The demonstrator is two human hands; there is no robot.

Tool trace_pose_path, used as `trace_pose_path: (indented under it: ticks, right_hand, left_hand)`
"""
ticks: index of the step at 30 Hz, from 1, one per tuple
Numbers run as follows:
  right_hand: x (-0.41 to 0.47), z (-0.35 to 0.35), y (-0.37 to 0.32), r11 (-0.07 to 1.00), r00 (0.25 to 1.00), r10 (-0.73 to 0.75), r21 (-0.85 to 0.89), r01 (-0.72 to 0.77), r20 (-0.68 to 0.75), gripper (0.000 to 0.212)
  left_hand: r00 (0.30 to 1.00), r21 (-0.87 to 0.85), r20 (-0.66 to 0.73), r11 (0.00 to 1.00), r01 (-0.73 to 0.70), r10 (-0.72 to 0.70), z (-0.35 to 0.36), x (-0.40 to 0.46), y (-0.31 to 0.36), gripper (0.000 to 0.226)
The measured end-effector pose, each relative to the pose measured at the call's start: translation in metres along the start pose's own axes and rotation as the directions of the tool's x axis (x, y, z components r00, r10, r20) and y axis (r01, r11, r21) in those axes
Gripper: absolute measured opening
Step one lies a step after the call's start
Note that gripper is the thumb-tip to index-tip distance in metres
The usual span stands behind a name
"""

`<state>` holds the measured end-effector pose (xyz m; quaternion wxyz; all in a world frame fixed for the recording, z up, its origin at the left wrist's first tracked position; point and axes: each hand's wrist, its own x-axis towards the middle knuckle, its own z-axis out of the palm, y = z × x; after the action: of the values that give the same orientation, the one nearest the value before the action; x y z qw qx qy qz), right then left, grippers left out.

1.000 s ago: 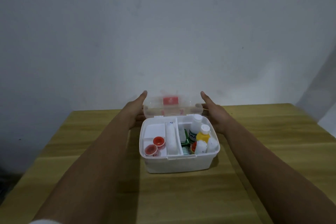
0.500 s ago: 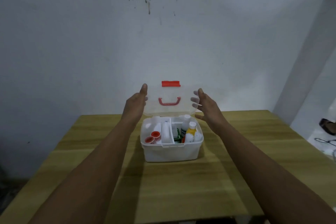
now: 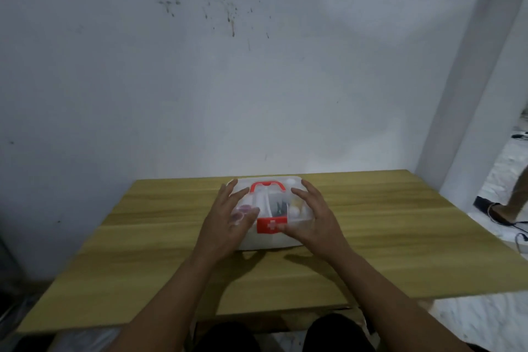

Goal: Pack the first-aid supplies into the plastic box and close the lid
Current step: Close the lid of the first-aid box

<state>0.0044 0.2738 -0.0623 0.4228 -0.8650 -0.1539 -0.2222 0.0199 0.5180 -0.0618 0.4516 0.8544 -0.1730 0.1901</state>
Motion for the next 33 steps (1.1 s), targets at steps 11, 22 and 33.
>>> trace_pose_path:
  ticks: [11,22,33]
  right_hand:
    - [-0.004,0.005,0.018,0.998,0.998,-0.057,0.007,0.058,-0.026,0.089]
    - [0.04,0.008,0.042,1.0,1.0,0.018,-0.017,-0.018,-0.008,0.089]
    - [0.112,0.022,0.083,0.996,0.999,0.039,0.076,-0.038,-0.009,0.086]
  left_hand:
    - [0.99,0.108,0.028,0.984,-0.14,0.138,0.004,-0.003,-0.013,0.093]
    - [0.984,0.083,0.006,0.981,-0.176,0.176,0.025,0.046,-0.035,0.096]
    - [0.99,0.003,0.036,0.991,-0.134,0.134,0.051,0.123,-0.064,0.095]
